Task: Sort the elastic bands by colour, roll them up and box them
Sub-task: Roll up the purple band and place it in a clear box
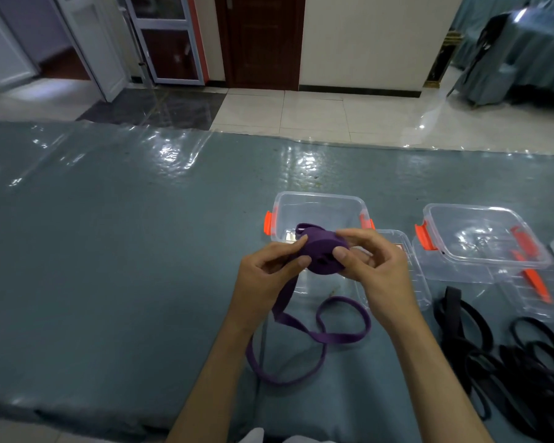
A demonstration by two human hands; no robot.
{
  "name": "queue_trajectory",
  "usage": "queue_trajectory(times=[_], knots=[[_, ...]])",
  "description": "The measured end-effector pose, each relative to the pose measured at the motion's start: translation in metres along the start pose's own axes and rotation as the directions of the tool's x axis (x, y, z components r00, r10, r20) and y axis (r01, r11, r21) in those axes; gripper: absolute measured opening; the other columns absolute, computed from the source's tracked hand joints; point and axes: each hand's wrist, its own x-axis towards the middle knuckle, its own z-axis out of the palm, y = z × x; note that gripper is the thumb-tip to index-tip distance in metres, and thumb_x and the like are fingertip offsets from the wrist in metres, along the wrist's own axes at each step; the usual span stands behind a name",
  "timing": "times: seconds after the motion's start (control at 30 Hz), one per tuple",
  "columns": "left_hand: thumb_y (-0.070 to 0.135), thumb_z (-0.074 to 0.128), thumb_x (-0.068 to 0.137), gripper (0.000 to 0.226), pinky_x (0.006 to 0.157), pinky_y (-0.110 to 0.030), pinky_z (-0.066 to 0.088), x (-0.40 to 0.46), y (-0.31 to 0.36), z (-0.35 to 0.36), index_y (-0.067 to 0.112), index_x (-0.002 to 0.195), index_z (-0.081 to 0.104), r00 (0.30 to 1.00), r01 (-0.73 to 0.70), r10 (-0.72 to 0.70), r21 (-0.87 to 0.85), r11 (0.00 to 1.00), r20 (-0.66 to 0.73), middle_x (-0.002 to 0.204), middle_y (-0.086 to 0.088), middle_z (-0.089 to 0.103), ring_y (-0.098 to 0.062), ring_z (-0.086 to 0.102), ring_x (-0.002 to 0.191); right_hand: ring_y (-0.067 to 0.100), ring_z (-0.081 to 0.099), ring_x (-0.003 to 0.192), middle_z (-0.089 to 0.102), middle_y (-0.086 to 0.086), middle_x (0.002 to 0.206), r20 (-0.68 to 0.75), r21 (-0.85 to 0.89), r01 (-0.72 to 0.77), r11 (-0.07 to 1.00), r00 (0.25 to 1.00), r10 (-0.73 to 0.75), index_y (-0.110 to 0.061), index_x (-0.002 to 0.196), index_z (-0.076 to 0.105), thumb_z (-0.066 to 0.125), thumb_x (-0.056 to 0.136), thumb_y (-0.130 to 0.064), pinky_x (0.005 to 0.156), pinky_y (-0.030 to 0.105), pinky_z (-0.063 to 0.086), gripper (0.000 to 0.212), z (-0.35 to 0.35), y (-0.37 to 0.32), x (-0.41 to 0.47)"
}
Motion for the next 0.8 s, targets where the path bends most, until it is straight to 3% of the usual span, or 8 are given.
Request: queue_trajectory(times=[0.2,0.27,0.4,0.47,0.57,0.63,0.7,0.8], knots=[[0.015,0.083,0.09,0.021,0.087,-0.023,0.06,-0.004,-0.006,0.011,0.024,0.108,0.077,0.995,-0.026,0.029,0.026,0.999,-0.095,0.106,-0.005,0.08,-0.023,0.078,0.101,0.034,0.08,0.092,0.08,0.012,0.106,-0.013,-0.055,-0.081,0.995,0.997,0.08,-0.019,0.094,0.064,0.093,0.075,-0.034,0.071,0.034,0.064,0.037,-0.003,0.004,-0.003],[0.012,0.082,0.09,0.016,0.087,-0.026,0.061,-0.007,-0.011,0.015,0.017,0.105,0.077,0.994,-0.022,0.022,0.001,1.0,-0.109,0.105,-0.008,0.08,-0.025,0.078,0.101,0.034,0.08,0.092,0.078,0.011,0.107,-0.029,-0.064,-0.063,0.996,0.998,0.061,-0.022,0.1,0.069,0.093,0.075,-0.035,0.068,0.034,0.065,0.037,-0.005,0.004,-0.003],[0.004,0.081,0.088,0.035,0.102,-0.037,0.058,-0.002,-0.012,0.009,0.008,0.122,0.075,1.0,0.01,-0.01,-0.011,1.0,-0.01,0.121,-0.009,0.077,-0.028,0.073,0.116,0.034,0.078,0.101,0.075,0.006,0.112,-0.034,0.02,-0.021,1.0,0.999,0.021,-0.023,0.117,0.071,0.088,0.083,-0.033,0.075,0.037,0.065,0.039,-0.001,0.006,-0.007],[0.004,0.081,0.087,0.037,0.102,-0.037,0.058,0.0,-0.009,0.006,0.009,0.123,0.076,1.0,0.013,-0.013,-0.033,0.999,0.001,0.122,-0.009,0.077,-0.028,0.073,0.115,0.035,0.077,0.104,0.076,0.011,0.115,-0.014,0.079,-0.032,0.996,0.999,0.033,-0.016,0.112,0.068,0.086,0.084,-0.026,0.078,0.037,0.065,0.033,0.002,0.008,-0.009],[0.011,0.083,0.086,0.027,0.094,-0.031,0.06,-0.003,-0.006,0.009,0.015,0.113,0.08,0.998,-0.005,0.001,-0.062,0.998,-0.066,0.113,-0.01,0.079,-0.028,0.076,0.108,0.034,0.078,0.101,0.079,0.016,0.107,-0.018,0.017,-0.035,0.999,0.999,0.035,-0.013,0.093,0.063,0.089,0.078,-0.025,0.085,0.039,0.065,0.032,0.003,0.008,-0.008],[0.012,0.084,0.086,0.02,0.092,-0.031,0.061,-0.003,-0.006,0.012,0.017,0.105,0.08,0.991,-0.026,0.018,-0.066,0.997,-0.131,0.109,-0.01,0.08,-0.029,0.077,0.105,0.032,0.08,0.093,0.08,0.016,0.101,-0.02,0.002,-0.055,0.998,0.998,0.055,-0.015,0.087,0.062,0.09,0.075,-0.026,0.077,0.036,0.065,0.032,0.004,0.005,-0.007],[0.01,0.083,0.087,0.019,0.097,-0.035,0.06,-0.002,-0.007,0.012,0.015,0.105,0.081,0.989,-0.048,0.039,-0.064,0.997,-0.143,0.112,-0.009,0.079,-0.028,0.076,0.11,0.03,0.08,0.086,0.08,0.013,0.099,-0.021,0.019,-0.061,0.998,0.998,0.061,-0.019,0.095,0.067,0.092,0.076,-0.025,0.07,0.035,0.064,0.031,0.005,0.001,-0.007],[0.012,0.079,0.089,0.031,0.106,-0.04,0.056,0.0,-0.005,0.005,0.009,0.12,0.077,0.998,-0.041,0.04,-0.03,0.999,-0.047,0.123,-0.01,0.076,-0.029,0.07,0.12,0.027,0.079,0.092,0.078,0.009,0.104,-0.029,0.023,-0.001,1.0,1.0,0.001,-0.026,0.117,0.072,0.089,0.083,-0.025,0.073,0.034,0.064,0.038,0.007,-0.003,-0.006]])
